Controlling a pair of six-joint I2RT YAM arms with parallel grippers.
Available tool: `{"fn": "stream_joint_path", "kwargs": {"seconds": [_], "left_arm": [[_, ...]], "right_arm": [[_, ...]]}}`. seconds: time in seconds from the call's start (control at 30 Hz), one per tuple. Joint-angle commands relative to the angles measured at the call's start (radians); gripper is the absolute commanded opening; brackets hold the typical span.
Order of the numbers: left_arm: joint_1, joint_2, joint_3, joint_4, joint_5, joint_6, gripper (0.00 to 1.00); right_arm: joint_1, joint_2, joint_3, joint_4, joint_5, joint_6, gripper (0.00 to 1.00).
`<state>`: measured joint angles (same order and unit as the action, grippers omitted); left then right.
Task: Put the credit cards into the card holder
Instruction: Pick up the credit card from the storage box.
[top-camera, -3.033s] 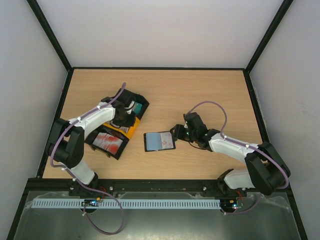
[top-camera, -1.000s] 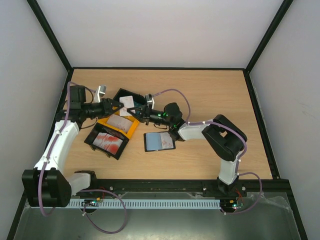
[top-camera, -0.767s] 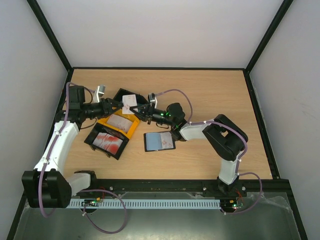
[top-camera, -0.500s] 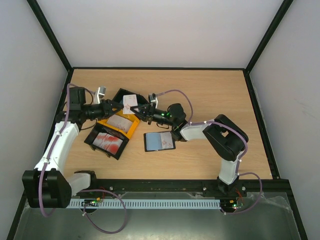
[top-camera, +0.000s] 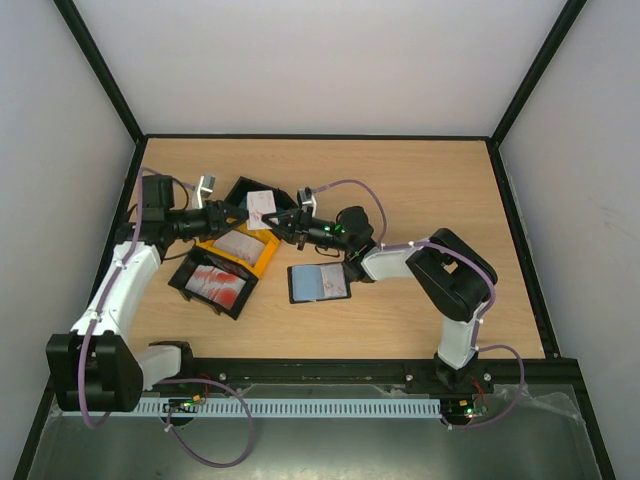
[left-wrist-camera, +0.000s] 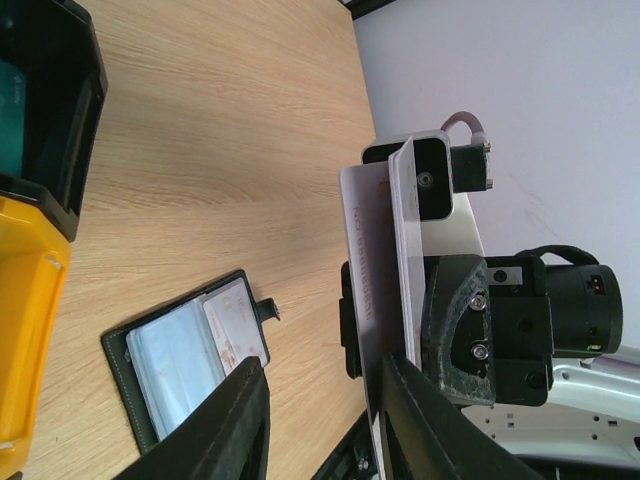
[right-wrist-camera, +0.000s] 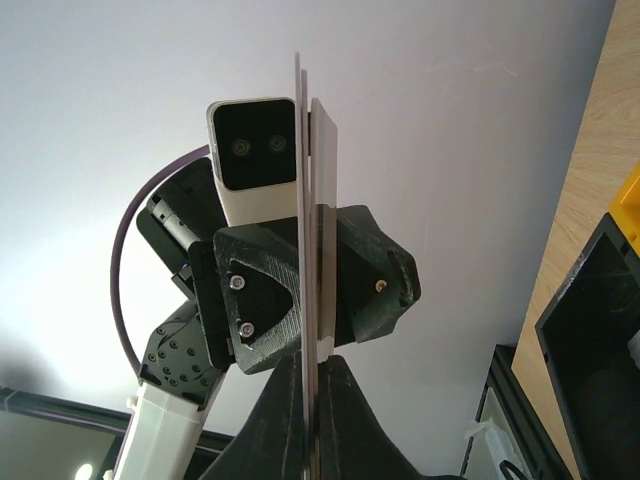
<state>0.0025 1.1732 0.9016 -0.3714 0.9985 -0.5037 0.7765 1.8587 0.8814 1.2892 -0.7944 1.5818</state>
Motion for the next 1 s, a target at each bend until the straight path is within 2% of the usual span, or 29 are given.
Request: {"fn": "stream_joint_path", "kwargs": {"seconds": [0.0,0.13,0.23,0.4,0.67,0.97], "left_arm": [[-0.019,0.006,-0.033,0.024,0.063,-0.029,0.32],[-0.021,-0.005,-0.059,0.08,0.105,-0.074,0.32],[-0.021,-0.009,-0.069,0.08,0.106,-0.077,0.28],[-0.013,-0.014,-0.093,0.063,0.048,-0.096,0.03],[0.041,-0.063,-0.27,0.106,-0.005,-0.174,0.02],[0.127,-0.061,-0.332,0.066,-0.052,-0.145,0.02]], "right_arm": [[0.014,-0.007,0.047,0.047,-0.04,-0.027,0.02],[0.023,-0.003,0.068,-0.057,-0.036,-0.076,0.02],[0.024,0.006,0.077,-0.101,-0.027,-0.088,0.02],[0.023,0.03,0.083,-0.17,-0.019,-0.085,0.02],[0.055,0.077,0.136,-0.446,-0.022,-0.189,0.03],[0.076,0.183,0.247,-0.632,-0.025,-0.222,0.08]]}}
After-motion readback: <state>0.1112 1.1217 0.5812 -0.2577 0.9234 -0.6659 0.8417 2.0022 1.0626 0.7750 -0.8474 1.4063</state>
